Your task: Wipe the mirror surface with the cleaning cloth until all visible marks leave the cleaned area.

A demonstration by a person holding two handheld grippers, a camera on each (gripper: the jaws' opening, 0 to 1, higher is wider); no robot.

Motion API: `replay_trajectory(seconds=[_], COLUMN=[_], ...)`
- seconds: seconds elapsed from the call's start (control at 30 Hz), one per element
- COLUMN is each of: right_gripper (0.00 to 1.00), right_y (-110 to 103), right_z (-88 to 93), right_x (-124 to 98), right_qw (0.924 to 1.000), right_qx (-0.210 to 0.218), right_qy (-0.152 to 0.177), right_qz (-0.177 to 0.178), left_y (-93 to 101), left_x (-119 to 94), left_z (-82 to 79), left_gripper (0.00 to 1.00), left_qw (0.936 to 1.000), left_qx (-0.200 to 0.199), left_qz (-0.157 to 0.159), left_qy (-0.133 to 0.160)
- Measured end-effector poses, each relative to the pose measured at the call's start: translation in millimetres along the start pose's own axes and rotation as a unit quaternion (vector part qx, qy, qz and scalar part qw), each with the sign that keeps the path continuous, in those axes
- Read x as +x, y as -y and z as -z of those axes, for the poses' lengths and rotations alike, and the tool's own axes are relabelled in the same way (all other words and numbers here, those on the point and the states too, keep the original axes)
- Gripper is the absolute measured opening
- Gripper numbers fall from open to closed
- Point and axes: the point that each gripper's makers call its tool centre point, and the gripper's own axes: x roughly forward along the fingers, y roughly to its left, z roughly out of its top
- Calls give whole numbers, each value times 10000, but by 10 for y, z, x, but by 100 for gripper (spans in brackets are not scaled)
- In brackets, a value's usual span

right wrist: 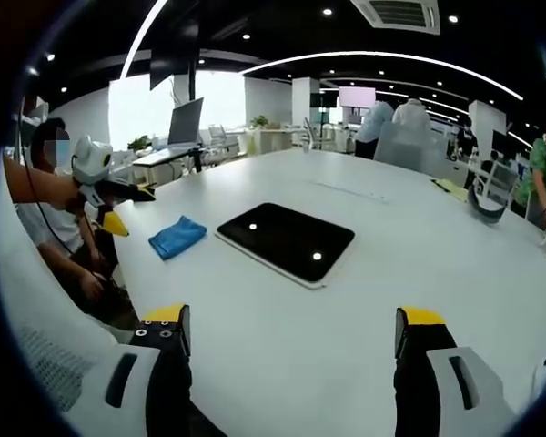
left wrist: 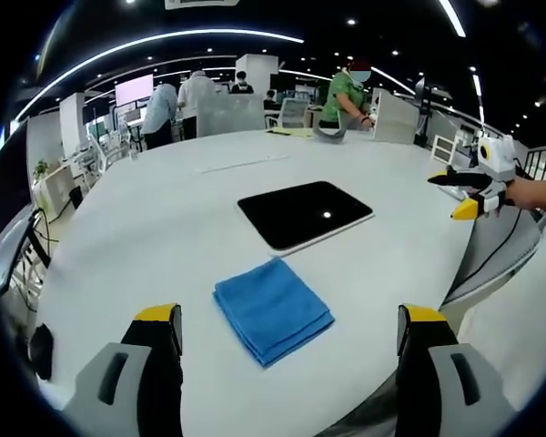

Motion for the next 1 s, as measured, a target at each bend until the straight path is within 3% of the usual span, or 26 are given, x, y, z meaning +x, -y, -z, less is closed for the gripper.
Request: replay_trajectory(seconds=[0.37,0.9,1.0], right_gripper=[90,88,88], right_y=[-59,-46,-42], right_z=[12,7,5], right_x=[-27,-38,-28], right_qw=[9999,9997,9997], right_qx=[-6,23,26], right_qy=[130,238,230], right_qz=[0,45,34], left_y=[64,51,47], left_x=[19,114,157], left_z=[88,92,100], left_gripper=[99,99,91], left_qw=[9999,9998,9994], left_qx=[-85,-37,174], left_qz=[84,181,278], left_qy=[4,-37,-134])
